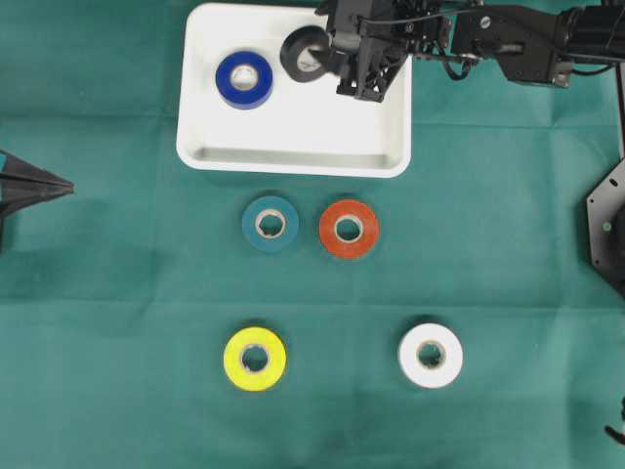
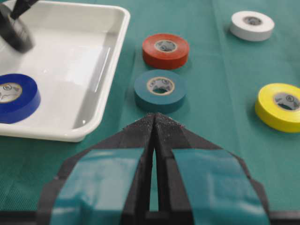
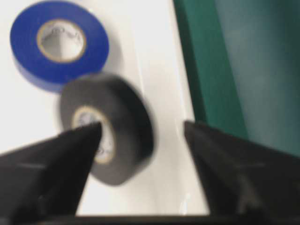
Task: Put the tape into the white case with the right arm.
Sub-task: 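Carry the black tape into the tray's upper right and release, then retract the right gripper to the right side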
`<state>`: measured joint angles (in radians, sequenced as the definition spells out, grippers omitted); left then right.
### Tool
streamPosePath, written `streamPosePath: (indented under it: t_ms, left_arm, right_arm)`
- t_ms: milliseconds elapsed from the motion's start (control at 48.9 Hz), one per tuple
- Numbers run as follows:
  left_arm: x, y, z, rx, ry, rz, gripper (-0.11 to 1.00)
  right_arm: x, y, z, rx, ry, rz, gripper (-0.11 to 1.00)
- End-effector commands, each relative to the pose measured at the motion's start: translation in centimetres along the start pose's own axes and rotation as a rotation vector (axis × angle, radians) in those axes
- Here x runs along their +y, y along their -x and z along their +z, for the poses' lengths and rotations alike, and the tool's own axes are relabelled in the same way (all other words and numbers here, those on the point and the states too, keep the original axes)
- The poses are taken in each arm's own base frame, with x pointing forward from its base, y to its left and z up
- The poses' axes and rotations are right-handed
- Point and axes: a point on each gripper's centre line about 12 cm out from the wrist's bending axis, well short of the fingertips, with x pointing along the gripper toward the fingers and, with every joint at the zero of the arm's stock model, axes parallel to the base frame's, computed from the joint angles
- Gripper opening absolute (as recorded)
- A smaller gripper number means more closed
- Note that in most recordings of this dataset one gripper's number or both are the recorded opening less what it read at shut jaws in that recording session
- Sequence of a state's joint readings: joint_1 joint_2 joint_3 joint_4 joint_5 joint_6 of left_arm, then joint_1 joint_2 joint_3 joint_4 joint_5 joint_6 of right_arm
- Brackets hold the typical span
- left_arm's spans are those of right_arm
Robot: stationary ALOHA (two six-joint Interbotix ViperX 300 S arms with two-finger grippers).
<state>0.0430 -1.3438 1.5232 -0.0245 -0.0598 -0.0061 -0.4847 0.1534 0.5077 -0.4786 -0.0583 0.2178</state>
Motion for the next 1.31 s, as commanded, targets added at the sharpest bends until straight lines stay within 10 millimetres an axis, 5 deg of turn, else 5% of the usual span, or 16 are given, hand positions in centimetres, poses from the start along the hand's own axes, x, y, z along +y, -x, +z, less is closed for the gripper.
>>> streamPosePath:
  t_ms: [0,41,123,471,1289]
  left_arm:
    - [0.0,-0.1,0.5,-0.011,0.002,0.003,0.00]
    - [0.0,-0.1,0.5,-0.011,0.000,0.003,0.00]
    - [0.0,-0.1,0.4,-0.009,0.000,0.003,0.00]
    - [0.0,-0.1,0.4,-0.009,0.000,0.003,0.00]
    - [0.0,-0.1,0.4,-0.011,0.000,0.003,0.00]
  right_arm:
    - [-0.2,0.5,1.0,-0.034,0.002,-0.005,0.53]
    - [-0.2,0.5,1.0,-0.033,0.004,-0.004,0.61]
    - [-0.2,0.5,0.9,-0.028,0.001,-0.005,0.53]
    - [0.0,2.4,-0.3,-0.001,-0.001,-0.007,0.53]
    - [3.1,16.3,-10.5,0.011,-0.011,-0.006,0.53]
